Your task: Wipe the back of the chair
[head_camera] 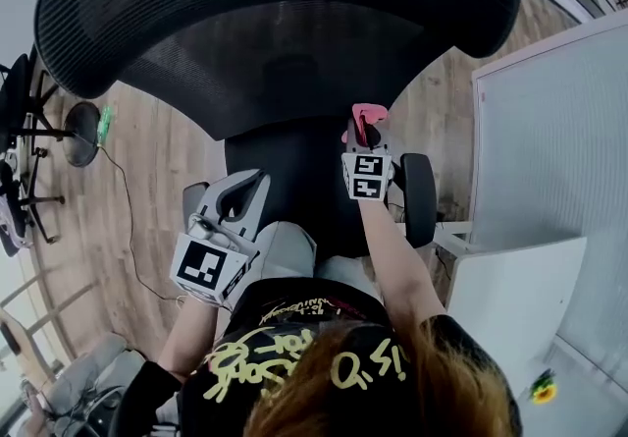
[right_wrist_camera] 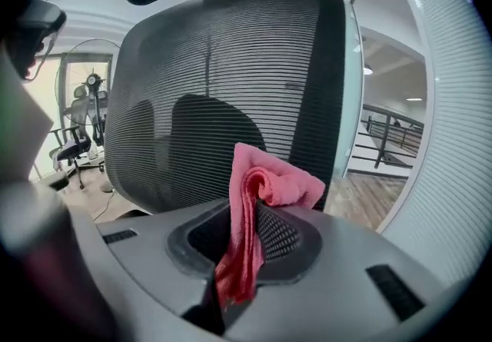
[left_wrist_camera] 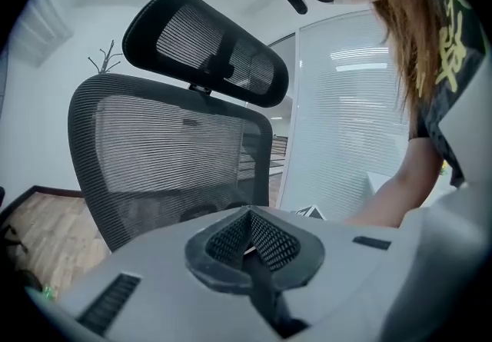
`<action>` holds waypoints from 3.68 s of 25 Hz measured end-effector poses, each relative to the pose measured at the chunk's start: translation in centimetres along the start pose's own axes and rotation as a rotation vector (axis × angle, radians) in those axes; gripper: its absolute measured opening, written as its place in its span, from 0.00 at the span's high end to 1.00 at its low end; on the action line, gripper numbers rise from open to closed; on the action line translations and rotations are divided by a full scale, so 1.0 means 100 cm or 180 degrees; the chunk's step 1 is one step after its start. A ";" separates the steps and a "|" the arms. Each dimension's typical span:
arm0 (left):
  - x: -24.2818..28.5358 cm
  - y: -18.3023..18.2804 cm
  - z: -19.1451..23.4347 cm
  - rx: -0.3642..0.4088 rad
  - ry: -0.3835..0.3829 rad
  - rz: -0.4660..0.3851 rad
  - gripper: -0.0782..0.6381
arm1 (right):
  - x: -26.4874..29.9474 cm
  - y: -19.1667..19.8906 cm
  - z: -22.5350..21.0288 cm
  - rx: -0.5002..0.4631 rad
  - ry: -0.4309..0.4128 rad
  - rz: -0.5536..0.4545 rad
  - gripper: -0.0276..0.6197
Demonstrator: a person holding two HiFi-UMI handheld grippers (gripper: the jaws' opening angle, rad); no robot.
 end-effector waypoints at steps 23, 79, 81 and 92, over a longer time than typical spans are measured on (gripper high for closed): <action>-0.014 0.002 0.029 -0.0045 -0.0124 -0.0032 0.91 | 0.023 -0.016 0.095 0.0121 -0.0553 -0.0016 0.86; -0.057 -0.004 0.085 -0.0088 -0.0579 -0.0091 0.91 | 0.038 -0.054 0.316 -0.0653 -0.2600 0.0360 0.86; -0.056 -0.010 0.084 -0.0111 -0.0574 -0.0111 0.91 | 0.037 -0.061 0.321 -0.0739 -0.2669 0.0261 0.86; -0.059 -0.051 0.048 -0.0037 -0.0338 -0.0374 0.91 | -0.008 -0.109 0.291 -0.0780 -0.2741 -0.0243 0.86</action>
Point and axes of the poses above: the fingertips, and each gripper's own axes: x forward along the fingers, z to its left, y out of its underside, the point moved 5 cm from there along -x, backward along the fingers, and after that the axes turned 7 degrees about -z, right-handed, at the moved point
